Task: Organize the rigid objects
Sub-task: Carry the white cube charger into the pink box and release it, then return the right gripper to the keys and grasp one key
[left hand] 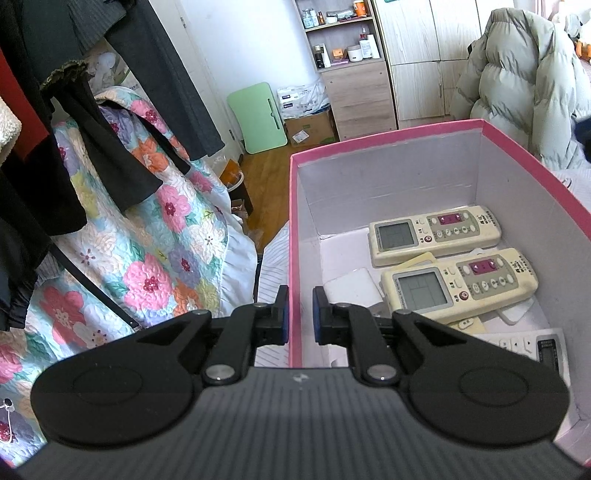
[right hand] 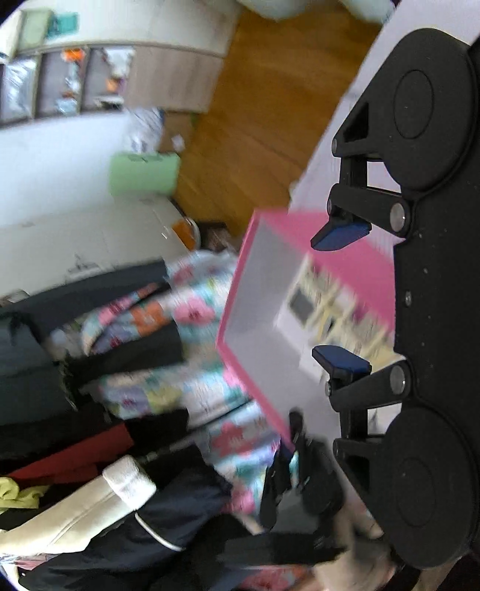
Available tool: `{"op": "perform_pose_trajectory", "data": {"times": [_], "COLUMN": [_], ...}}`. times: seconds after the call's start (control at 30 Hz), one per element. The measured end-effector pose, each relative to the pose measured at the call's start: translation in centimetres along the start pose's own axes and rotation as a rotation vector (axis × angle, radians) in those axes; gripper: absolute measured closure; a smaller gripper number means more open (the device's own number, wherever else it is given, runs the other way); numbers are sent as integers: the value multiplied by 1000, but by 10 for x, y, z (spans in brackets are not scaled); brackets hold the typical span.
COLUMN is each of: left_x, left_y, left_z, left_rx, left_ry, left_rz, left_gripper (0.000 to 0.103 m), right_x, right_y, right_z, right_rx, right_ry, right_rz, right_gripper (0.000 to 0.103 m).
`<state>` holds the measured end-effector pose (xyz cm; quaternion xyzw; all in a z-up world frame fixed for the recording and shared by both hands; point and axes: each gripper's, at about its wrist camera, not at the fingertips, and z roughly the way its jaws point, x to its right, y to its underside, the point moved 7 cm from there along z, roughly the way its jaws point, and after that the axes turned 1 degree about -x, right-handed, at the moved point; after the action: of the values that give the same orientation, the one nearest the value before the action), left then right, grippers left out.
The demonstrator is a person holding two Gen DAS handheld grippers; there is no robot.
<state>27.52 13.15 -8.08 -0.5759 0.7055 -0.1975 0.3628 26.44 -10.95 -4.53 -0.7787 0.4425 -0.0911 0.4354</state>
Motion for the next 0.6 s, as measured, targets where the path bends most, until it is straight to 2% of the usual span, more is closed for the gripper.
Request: {"op": "perform_pose_trajectory", "data": {"times": [0.1,0.23,0.43,0.5,0.57,0.6], "left_x": [1,2,1,0,0,0], "left_y": [0,-1,0,0,0,0], "left_z": [1,1,2,2,2,2], "left_rx": [-6,-8,-9,-10,-10,-10], "left_ry": [-4,-3,-12,-13,-13,-14], "left_rz": [6,8,7,7,8,7], "left_gripper": [92,92,92,92,92,92], "right_x": [19,43,93,106,116,121], "right_y": [28,56,61,59,59,60], "right_z": [7,24,42,51,61,67], "right_rx": [-85,-145,-101,-80,-67,-59], "right_ry": [99,200,318,304,292,303], "right_rz": [-43,-42,102,169,212,225], "right_gripper": [39,39,39,40,46,56]}}
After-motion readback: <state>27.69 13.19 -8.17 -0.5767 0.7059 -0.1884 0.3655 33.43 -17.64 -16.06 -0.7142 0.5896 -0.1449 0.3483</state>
